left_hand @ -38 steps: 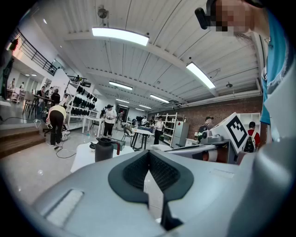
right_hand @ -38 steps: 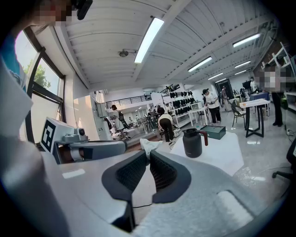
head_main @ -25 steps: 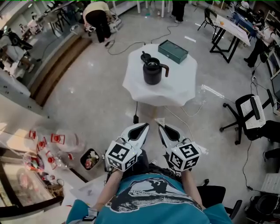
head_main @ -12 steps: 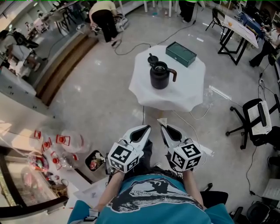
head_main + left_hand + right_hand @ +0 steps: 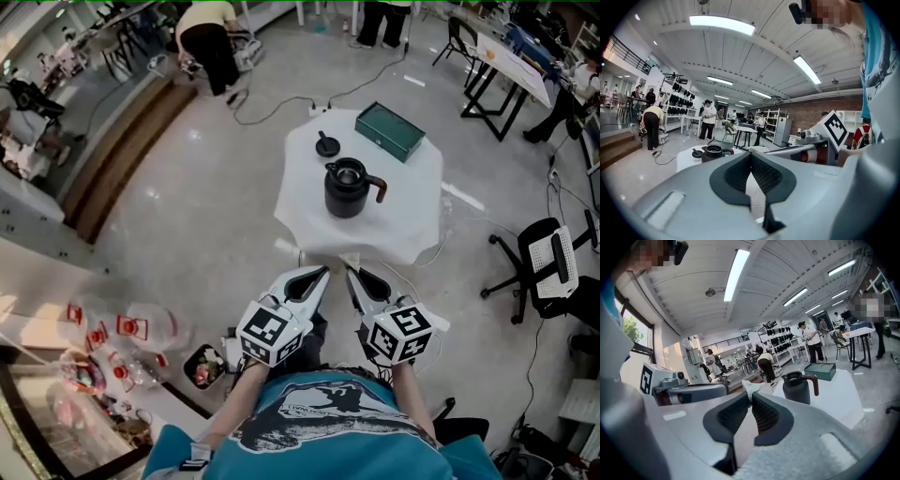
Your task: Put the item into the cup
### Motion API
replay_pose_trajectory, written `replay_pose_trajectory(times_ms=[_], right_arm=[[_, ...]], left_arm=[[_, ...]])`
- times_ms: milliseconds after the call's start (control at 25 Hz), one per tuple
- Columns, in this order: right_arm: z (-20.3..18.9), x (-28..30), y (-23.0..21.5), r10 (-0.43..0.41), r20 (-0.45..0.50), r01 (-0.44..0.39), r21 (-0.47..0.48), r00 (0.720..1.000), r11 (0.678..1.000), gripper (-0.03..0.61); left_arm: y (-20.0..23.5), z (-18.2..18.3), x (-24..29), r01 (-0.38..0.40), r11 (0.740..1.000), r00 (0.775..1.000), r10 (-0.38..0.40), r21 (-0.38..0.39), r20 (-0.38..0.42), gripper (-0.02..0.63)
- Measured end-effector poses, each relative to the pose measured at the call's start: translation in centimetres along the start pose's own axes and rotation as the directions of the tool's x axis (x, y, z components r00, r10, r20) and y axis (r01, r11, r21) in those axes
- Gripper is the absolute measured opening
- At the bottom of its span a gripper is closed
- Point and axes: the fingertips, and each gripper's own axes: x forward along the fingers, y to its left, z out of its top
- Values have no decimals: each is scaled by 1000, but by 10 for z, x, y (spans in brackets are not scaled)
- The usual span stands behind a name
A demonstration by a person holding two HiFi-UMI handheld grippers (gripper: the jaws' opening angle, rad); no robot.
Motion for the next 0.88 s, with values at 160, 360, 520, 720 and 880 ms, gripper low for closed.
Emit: replay_pose_trajectory(times_ms=[160, 360, 520, 720, 880], right_arm=[[14, 30, -7, -25, 1, 25, -3, 1000, 1000, 29], [27, 61, -17, -61, -11, 61, -6, 998, 998, 28], [35, 82, -23, -88, -11, 88, -8, 996, 996, 29], [38, 98, -28, -123, -16, 123, 6, 992, 992, 29], [35, 104, -29, -141, -32, 141, 15, 989, 990, 28]], left_arm=[[36, 15, 11, 20, 1000, 1000, -20, 3, 15, 0], [71, 26, 27, 53, 999, 998, -53, -7, 22, 0], [91, 32, 35, 83, 996, 996, -83, -8, 26, 0], [111, 34, 40, 111, 994, 994, -111, -13, 22, 0], [122, 35, 41, 115, 993, 993, -115, -23, 25, 0]])
